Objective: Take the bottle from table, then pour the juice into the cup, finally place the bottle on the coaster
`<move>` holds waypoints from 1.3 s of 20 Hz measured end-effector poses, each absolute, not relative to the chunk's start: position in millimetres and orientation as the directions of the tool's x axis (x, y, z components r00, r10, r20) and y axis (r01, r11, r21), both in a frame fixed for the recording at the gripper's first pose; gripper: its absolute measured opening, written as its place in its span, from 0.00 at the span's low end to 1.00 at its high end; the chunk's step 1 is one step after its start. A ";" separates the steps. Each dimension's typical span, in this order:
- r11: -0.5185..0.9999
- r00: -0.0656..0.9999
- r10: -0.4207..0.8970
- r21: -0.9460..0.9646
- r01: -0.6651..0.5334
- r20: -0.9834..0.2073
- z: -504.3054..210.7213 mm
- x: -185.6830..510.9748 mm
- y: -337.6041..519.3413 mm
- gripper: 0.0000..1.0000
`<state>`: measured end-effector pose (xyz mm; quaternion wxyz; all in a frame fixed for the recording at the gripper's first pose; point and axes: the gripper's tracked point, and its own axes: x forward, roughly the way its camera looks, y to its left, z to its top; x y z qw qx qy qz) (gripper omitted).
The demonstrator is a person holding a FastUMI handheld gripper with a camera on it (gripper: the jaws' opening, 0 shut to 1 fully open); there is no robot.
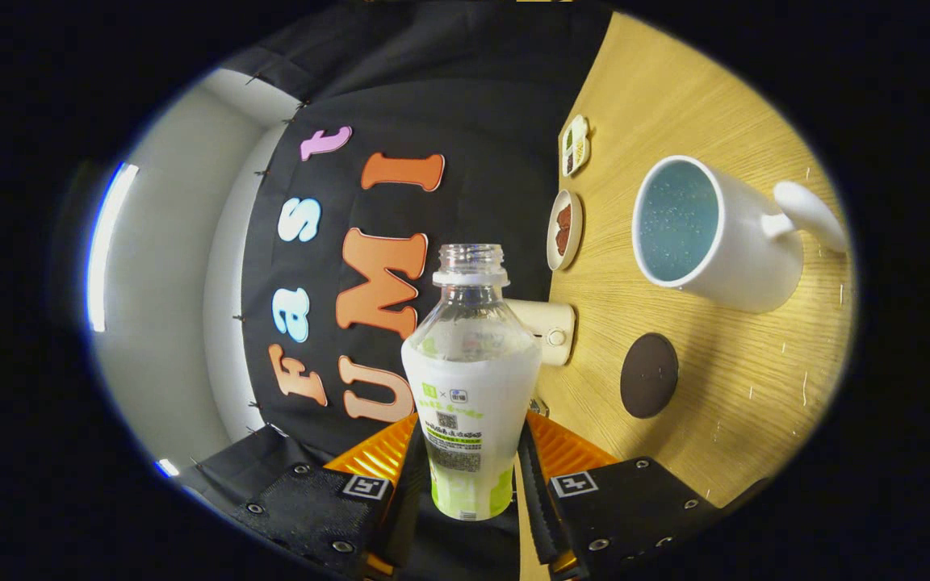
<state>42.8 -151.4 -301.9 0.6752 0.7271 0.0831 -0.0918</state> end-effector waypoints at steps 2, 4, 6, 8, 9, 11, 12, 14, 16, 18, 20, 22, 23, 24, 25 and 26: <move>-0.135 0.971 -0.018 0.963 0.232 -0.237 -303.3 40.7 -156.7 0.58; -0.173 0.971 -0.030 0.958 0.229 -0.238 -305.8 41.3 -159.5 0.58; -0.207 0.970 -0.038 0.951 0.229 -0.241 -307.3 42.0 -162.7 0.58; -0.250 0.971 -0.056 0.945 0.211 -0.231 -303.5 42.6 -167.4 0.58; -0.269 0.971 -0.066 0.941 0.203 -0.229 -302.8 42.7 -170.0 0.58; -0.304 0.970 -0.079 0.932 0.198 -0.232 -303.7 42.9 -175.0 0.58; -0.319 0.969 -0.084 0.927 0.195 -0.232 -304.1 44.2 -177.0 0.58; -0.349 0.968 -0.095 0.919 0.185 -0.231 -304.3 45.2 -179.9 0.58; -0.366 0.969 -0.102 0.914 0.174 -0.226 -304.3 42.0 -179.8 0.58; -0.374 0.967 -0.104 0.910 0.177 -0.231 -305.9 39.9 -182.1 0.58; -0.378 0.967 -0.106 0.909 0.175 -0.230 -305.3 39.5 -183.4 0.58; -0.377 0.968 -0.106 0.910 0.173 -0.227 -303.9 39.9 -181.8 0.58; -0.377 0.968 -0.107 0.910 0.173 -0.229 -303.5 40.0 -182.0 0.58; -0.377 0.968 -0.106 0.910 0.172 -0.227 -303.4 41.6 -181.6 0.58; -0.379 0.968 -0.107 0.909 0.171 -0.227 -303.6 41.9 -182.0 0.58; -0.381 0.968 -0.106 0.909 0.170 -0.226 -303.6 42.9 -182.3 0.58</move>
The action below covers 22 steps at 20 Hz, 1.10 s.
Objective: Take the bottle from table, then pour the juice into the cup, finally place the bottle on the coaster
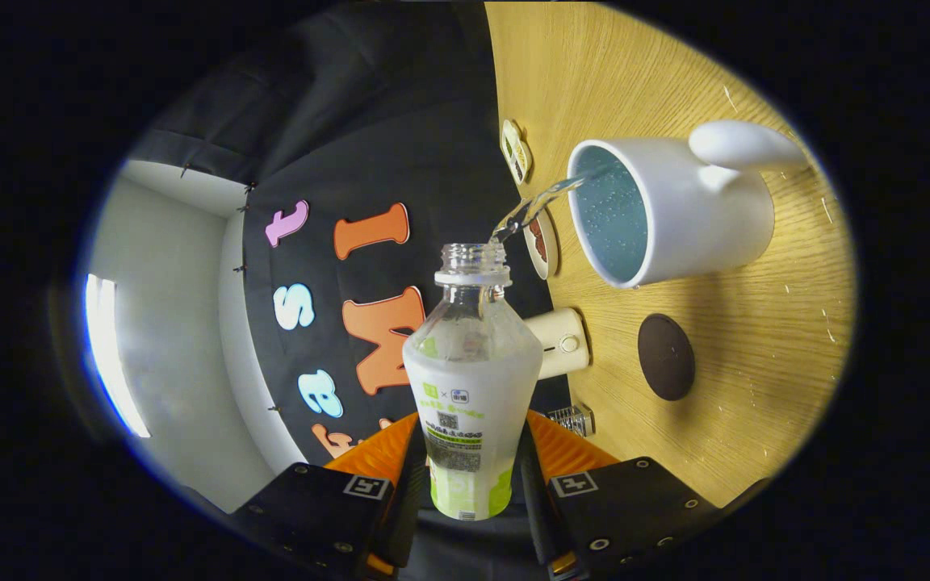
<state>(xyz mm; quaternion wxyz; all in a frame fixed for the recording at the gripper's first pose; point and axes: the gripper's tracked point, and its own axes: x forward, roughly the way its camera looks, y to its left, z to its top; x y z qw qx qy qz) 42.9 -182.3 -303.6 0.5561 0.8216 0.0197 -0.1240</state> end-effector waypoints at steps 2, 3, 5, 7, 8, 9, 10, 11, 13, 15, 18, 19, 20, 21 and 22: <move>-0.387 0.969 -0.108 0.907 0.167 -0.224 -302.0 44.8 -182.2 0.58; -0.390 0.968 -0.111 0.906 0.165 -0.224 -301.6 44.4 -183.3 0.58; -0.397 0.968 -0.111 0.903 0.165 -0.226 -302.6 43.4 -183.1 0.58; -0.399 0.968 -0.110 0.902 0.163 -0.224 -301.9 41.8 -184.4 0.58; -0.402 0.968 -0.114 0.902 0.161 -0.223 -302.0 42.1 -185.2 0.58; -0.404 0.968 -0.114 0.901 0.159 -0.222 -301.6 42.4 -185.2 0.58; -0.404 0.968 -0.120 0.902 0.154 -0.219 -301.6 42.9 -186.7 0.58; -0.402 0.969 -0.121 0.903 0.150 -0.215 -300.7 42.0 -186.9 0.58; -0.409 0.968 -0.126 0.900 0.148 -0.217 -300.1 41.5 -188.1 0.58; -0.414 0.968 -0.129 0.898 0.146 -0.217 -300.0 41.1 -188.9 0.58; -0.424 0.968 -0.133 0.895 0.140 -0.214 -301.1 40.0 -190.9 0.58; -0.428 0.967 -0.134 0.893 0.140 -0.215 -301.7 37.7 -191.1 0.58; -0.431 0.968 -0.133 0.892 0.138 -0.214 -303.3 36.9 -191.9 0.58; -0.435 0.967 -0.134 0.890 0.138 -0.216 -303.5 36.9 -192.2 0.58; -0.437 0.967 -0.136 0.889 0.136 -0.215 -303.0 38.3 -192.9 0.58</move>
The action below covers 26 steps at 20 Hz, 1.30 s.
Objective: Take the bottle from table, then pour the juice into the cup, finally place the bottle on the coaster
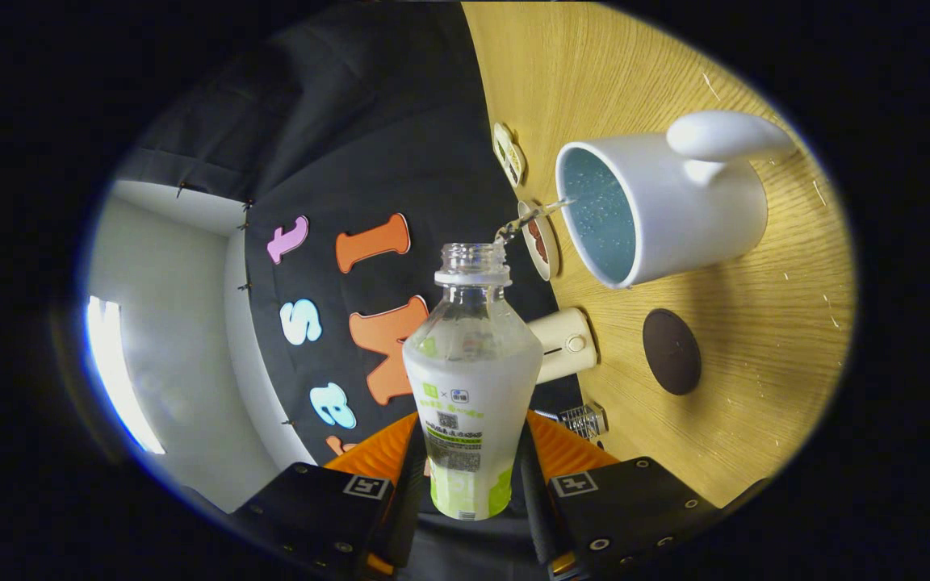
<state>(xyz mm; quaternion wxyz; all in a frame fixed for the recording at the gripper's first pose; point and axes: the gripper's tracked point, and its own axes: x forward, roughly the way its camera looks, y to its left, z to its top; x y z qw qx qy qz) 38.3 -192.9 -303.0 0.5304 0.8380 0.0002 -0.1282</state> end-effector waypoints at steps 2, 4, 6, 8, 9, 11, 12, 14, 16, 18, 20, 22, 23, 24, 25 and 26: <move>-0.439 0.967 -0.138 0.889 0.134 -0.214 -302.2 39.8 -193.0 0.58; -0.446 0.967 -0.140 0.886 0.129 -0.211 -302.0 41.7 -191.4 0.58; -0.452 0.967 -0.144 0.883 0.126 -0.212 -302.9 42.4 -193.6 0.58; -0.457 0.965 -0.148 0.880 0.126 -0.215 -302.8 43.4 -195.3 0.58; -0.459 0.965 -0.152 0.880 0.123 -0.215 -301.5 42.1 -198.0 0.58; -0.462 0.964 -0.154 0.878 0.123 -0.216 -302.9 42.7 -199.3 0.58; -0.462 0.965 -0.153 0.878 0.122 -0.215 -304.2 42.7 -199.7 0.58; -0.470 0.964 -0.157 0.875 0.119 -0.215 -305.6 39.1 -199.4 0.58; -0.476 0.963 -0.158 0.871 0.119 -0.218 -305.6 36.9 -199.2 0.58; -0.480 0.963 -0.158 0.869 0.118 -0.218 -302.8 38.0 -199.5 0.58; -0.485 0.963 -0.159 0.867 0.117 -0.219 -301.9 43.5 -199.2 0.58; -0.492 0.963 -0.159 0.863 0.114 -0.218 -299.2 44.5 -199.2 0.58; -0.496 0.963 -0.158 0.861 0.112 -0.217 -299.4 43.3 -198.2 0.58; -0.503 0.963 -0.159 0.857 0.112 -0.219 -299.8 42.9 -197.3 0.58; -0.508 0.962 -0.161 0.854 0.110 -0.220 -300.0 41.0 -198.5 0.58; -0.514 0.962 -0.160 0.851 0.111 -0.222 -300.5 40.8 -197.9 0.58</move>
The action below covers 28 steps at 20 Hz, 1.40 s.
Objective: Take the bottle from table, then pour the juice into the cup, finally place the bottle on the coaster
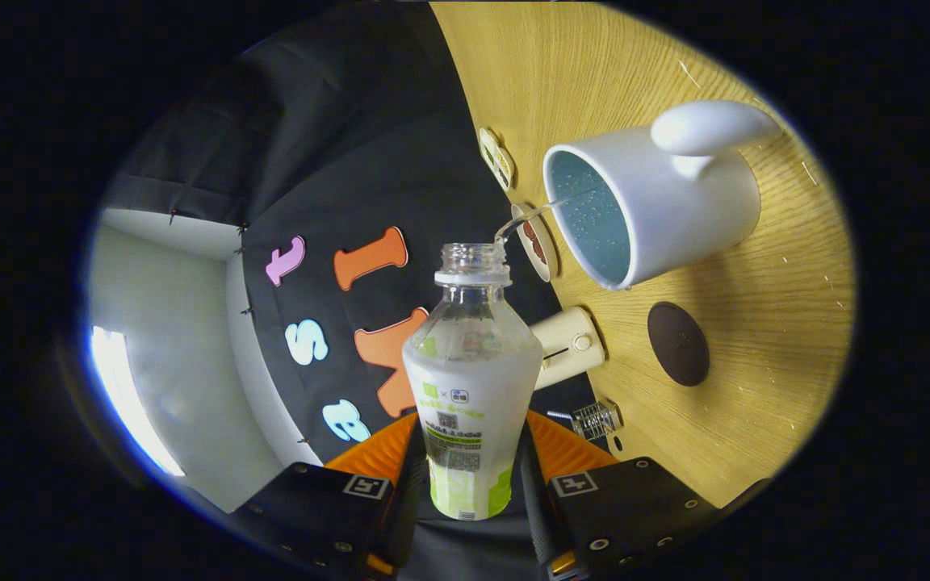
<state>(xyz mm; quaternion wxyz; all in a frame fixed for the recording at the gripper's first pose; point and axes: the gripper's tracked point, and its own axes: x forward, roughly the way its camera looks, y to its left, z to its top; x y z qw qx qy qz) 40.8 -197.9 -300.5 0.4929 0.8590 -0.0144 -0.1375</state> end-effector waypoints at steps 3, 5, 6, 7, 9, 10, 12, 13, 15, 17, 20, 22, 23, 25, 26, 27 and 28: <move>-0.523 0.962 -0.161 0.846 0.106 -0.220 -297.5 40.9 -195.9 0.58; -0.533 0.963 -0.162 0.840 0.099 -0.216 -296.9 42.0 -195.1 0.58; -0.538 0.962 -0.165 0.838 0.097 -0.217 -297.2 43.2 -195.0 0.58; -0.541 0.963 -0.162 0.836 0.096 -0.215 -296.5 43.9 -194.3 0.58; -0.547 0.962 -0.165 0.832 0.095 -0.218 -297.4 42.7 -194.8 0.58; -0.554 0.960 -0.170 0.827 0.095 -0.224 -299.6 41.4 -195.7 0.58; -0.563 0.957 -0.178 0.821 0.092 -0.229 -300.4 37.8 -196.7 0.58; -0.566 0.957 -0.178 0.819 0.091 -0.229 -299.8 37.5 -196.8 0.58; -0.569 0.957 -0.181 0.818 0.088 -0.228 -299.0 39.0 -196.2 0.58; -0.579 0.956 -0.186 0.812 0.080 -0.227 -297.5 40.1 -195.6 0.58; -0.603 0.955 -0.195 0.795 0.064 -0.225 -296.1 41.9 -195.6 0.58; -0.611 0.954 -0.199 0.790 0.057 -0.223 -295.0 43.4 -195.2 0.58; -0.614 0.953 -0.200 0.787 0.058 -0.226 -293.9 45.2 -194.3 0.58; -0.618 0.952 -0.196 0.784 0.068 -0.237 -292.4 45.8 -194.4 0.58; -0.623 0.948 -0.206 0.779 0.064 -0.242 -292.4 45.4 -196.7 0.58; -0.629 0.948 -0.209 0.775 0.057 -0.240 -292.3 44.1 -196.9 0.58; -0.635 0.947 -0.215 0.771 0.050 -0.238 -291.3 44.7 -198.0 0.58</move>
